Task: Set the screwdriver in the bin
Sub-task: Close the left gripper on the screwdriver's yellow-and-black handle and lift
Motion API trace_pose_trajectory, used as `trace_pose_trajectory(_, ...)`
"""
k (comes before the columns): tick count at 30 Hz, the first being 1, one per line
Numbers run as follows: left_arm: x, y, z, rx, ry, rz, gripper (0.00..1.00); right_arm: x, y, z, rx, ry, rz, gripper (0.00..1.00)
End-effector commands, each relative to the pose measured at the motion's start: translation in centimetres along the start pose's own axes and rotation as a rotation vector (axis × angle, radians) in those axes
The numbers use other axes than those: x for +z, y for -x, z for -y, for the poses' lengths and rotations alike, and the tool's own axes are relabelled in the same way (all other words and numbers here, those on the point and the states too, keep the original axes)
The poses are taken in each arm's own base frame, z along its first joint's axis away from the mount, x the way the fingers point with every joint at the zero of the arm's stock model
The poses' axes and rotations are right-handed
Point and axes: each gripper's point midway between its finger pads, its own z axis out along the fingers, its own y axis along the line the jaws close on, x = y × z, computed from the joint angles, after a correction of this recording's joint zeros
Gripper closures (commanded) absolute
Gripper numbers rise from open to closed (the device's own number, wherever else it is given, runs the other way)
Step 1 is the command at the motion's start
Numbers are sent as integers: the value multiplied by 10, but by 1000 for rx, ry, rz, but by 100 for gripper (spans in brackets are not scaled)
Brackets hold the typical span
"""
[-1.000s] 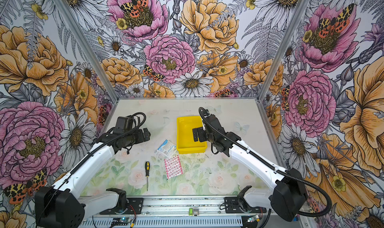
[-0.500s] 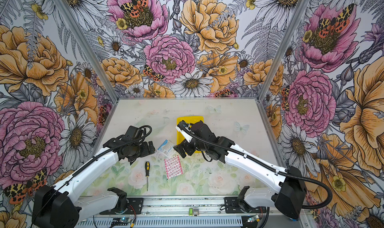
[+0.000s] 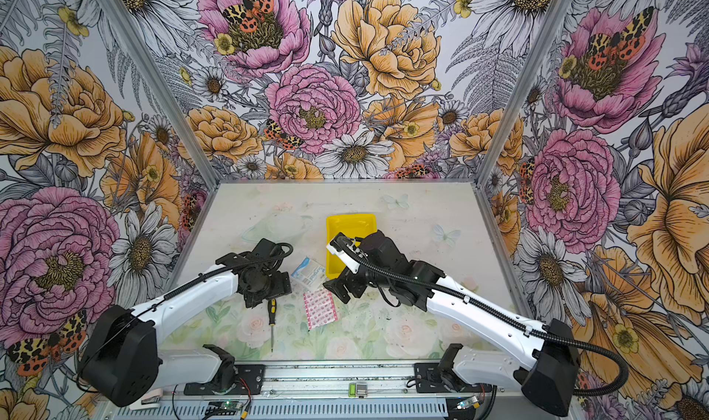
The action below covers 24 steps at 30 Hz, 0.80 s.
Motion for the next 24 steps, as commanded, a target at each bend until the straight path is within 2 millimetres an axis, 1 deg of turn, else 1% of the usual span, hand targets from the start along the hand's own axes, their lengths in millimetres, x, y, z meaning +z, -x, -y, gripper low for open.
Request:
trace_pose_trajectory(1,8,3,-1,-10,37,22,14,5,-5,-2,-39,17,-8,1)
trace_pose_trajectory(4,16,-1,-3,-25,44,15,21,6,-6,-1,-48,11,-16,0)
trace_pose_trajectory(7,21,-3,-6,-27,58,8,23,4,-4,0,-40,2,-6,1)
trace_pose_trajectory(12,25,-8,-13,-27,75,1,28,3,-7,4,-34,-18,-10,1)
trace_pose_trajectory(20,33,-13,-17,-49,80,0,37,-2,-1,8,-39,-32,8,0)
trace_pose_trajectory(24,37,-18,-21,-66,82,-3,45,-3,-1,10,-35,-36,12,1)
